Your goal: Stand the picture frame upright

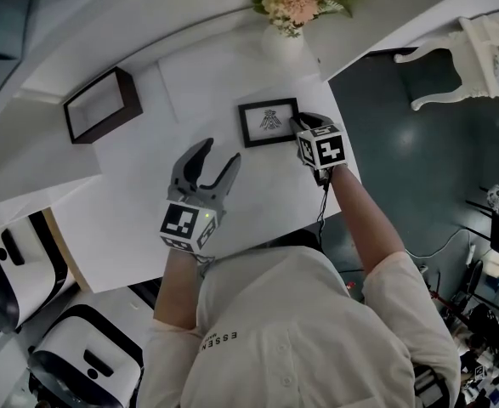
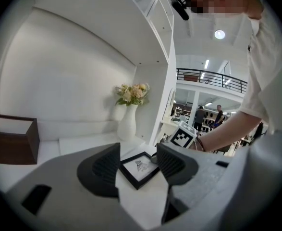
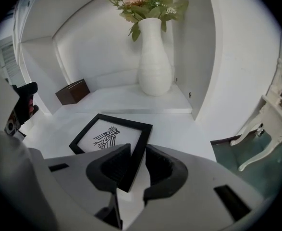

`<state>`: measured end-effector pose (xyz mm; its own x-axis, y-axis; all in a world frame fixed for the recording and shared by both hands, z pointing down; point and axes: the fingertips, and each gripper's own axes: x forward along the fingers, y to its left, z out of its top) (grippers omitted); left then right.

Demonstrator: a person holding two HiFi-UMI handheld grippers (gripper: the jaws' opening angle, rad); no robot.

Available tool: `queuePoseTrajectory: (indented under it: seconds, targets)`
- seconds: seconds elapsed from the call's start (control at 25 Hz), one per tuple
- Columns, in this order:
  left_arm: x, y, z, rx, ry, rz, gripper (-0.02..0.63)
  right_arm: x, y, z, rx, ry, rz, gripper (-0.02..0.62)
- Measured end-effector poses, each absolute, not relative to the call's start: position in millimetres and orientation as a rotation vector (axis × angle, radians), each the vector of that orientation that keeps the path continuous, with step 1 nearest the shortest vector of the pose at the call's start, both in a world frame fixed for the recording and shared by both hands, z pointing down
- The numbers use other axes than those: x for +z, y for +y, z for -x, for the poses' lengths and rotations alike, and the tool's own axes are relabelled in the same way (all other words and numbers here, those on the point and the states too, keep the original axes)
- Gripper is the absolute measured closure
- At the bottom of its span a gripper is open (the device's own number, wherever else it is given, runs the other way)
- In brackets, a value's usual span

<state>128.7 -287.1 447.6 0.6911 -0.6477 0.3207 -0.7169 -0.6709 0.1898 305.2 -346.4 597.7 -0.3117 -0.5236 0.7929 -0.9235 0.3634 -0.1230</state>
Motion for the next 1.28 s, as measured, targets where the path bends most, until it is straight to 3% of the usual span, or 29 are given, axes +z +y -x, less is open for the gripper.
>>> queuePoseTrajectory:
  seconds: [1.28]
  targets:
    - [470.2, -183.8, -140.9, 0.397, -1.176, -2.480, 0.376, 595.8, -253.9, -296.6, 0.722, -2.018, -1.195, 0.491]
